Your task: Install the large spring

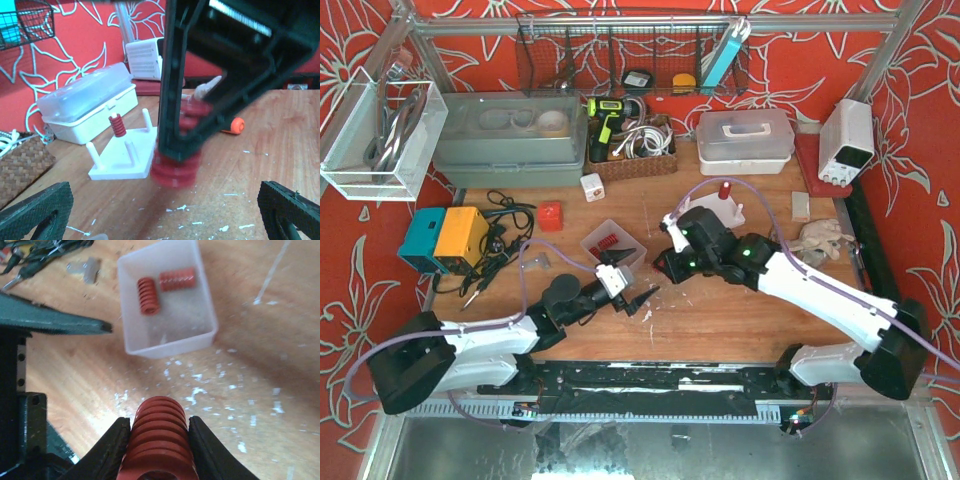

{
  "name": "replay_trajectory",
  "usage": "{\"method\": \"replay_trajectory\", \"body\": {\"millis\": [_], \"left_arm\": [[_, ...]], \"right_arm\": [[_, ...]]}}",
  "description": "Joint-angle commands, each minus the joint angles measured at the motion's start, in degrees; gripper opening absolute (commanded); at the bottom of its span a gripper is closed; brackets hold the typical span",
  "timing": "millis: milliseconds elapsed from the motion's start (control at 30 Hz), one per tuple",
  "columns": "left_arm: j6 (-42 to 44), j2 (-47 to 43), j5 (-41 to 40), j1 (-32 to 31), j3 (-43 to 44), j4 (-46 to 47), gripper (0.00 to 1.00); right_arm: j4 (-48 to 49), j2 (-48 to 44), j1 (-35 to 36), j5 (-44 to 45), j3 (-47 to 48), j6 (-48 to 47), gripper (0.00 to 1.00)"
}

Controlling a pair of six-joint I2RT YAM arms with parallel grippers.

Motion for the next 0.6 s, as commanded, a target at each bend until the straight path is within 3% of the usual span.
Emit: {"method": "replay_trajectory", "body": {"millis": [0,267,567], "left_arm": [[-0.8,-1.6,-2.3,-0.2,-0.7,3.1,1.0],[-2.5,-2.0,-7.9,-0.2,-0.6,3.0,1.0],[-6.3,-1.7,-15.0,-0.2,0.6,3.2,1.0]], "right_arm": [[-4.4,-4.7,-1.5,13.7,3.2,-2.1,0.0],[-9.0,-2.6,-8.9,27.9,5.3,-5.6,0.0],[-7.8,5.1,-23.2,27.2,7.7,-7.7,0.0]]}}
